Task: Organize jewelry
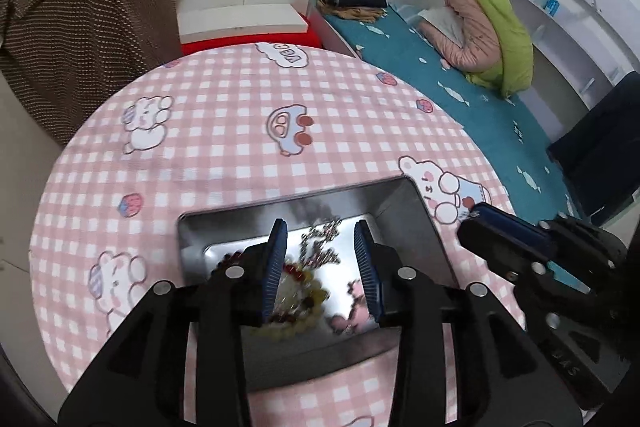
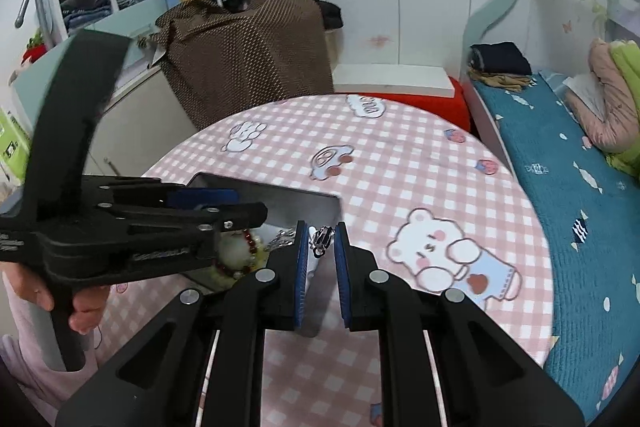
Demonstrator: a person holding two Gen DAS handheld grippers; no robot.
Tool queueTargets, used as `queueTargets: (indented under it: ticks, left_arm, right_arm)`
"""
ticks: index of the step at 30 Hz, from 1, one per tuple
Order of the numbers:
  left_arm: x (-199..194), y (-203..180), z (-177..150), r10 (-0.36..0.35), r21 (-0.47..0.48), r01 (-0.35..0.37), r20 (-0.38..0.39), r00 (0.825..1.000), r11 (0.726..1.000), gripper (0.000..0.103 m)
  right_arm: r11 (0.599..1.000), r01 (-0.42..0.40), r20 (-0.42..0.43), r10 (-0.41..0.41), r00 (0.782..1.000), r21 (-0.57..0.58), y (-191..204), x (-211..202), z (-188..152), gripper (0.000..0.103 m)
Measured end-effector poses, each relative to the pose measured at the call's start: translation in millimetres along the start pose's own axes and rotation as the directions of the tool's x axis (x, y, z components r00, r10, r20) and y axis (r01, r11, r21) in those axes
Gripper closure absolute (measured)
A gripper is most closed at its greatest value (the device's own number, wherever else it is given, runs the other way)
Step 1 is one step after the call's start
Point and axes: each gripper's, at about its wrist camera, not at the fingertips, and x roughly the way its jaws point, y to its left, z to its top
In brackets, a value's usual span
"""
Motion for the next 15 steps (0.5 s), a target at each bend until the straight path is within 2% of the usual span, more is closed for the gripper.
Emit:
queueTargets:
  ticks: [9, 10, 12, 15]
  left_arm:
    - [-21.2, 9.1, -27.5, 0.042, 0.007, -0.042, 0.008, 0.999, 0.999, 0.067]
    - [-22.0, 9.9, -29.7, 0.045, 0.007, -0.045, 0.006, 0.999, 0.999, 0.067]
    - [-24.6, 10.1, -33.7, 0.044, 0.010, -0.044, 0.003, 0.999, 0.999, 0.067]
    - [-29.3, 9.6, -36.7, 0.040, 0.006, -0.040, 0.010, 0.999, 0.999, 0.067]
  right_arm:
    - [0.999, -0.036, -0.065, 0.035, 0.997, -0.024, 19.4, 13.5, -9.2, 0.090]
    - [0.999, -0.038, -0.066, 0.036, 0.997, -0.017, 20.0, 13.3, -9.4, 0.087]
    - [1.000, -0.019, -0.053, 0.018, 0.998, -0.003, 18.6, 9.6, -7.9, 0.076]
    - [0.999, -0.006, -0.024, 0.007, 1.000, 0.033, 15.8, 0.4, -3.9, 0.072]
